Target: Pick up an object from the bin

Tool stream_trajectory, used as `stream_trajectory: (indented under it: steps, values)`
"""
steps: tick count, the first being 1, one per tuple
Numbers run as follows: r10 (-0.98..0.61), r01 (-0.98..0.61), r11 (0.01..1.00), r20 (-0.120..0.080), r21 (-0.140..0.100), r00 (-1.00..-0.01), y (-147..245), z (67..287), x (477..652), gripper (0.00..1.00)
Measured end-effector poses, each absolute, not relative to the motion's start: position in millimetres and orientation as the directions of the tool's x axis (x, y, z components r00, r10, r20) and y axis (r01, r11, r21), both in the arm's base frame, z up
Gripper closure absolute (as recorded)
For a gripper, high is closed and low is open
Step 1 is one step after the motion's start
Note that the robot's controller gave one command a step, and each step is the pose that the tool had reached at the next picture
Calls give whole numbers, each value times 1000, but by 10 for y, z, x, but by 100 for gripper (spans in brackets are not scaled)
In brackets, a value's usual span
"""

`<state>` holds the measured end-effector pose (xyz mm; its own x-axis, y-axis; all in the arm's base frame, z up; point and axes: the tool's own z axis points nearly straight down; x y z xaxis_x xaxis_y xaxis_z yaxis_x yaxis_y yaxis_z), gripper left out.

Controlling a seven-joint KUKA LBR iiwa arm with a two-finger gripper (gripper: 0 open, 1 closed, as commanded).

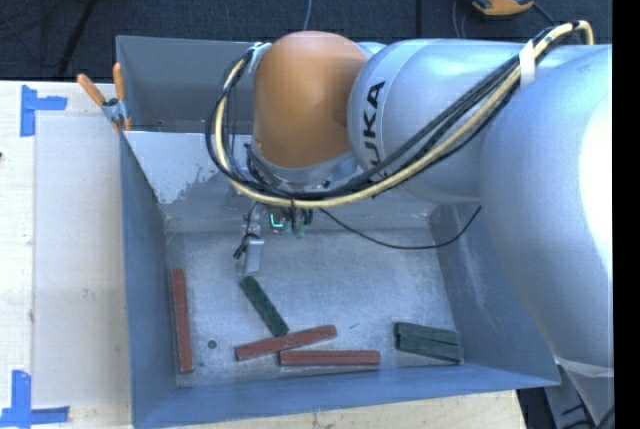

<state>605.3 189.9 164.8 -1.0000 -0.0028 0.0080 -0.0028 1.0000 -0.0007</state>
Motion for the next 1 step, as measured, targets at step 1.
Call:
stream_trajectory:
  steps: [1]
  values:
    - [0,0,1000,1,0,-1000,1893,1694,6072,0]
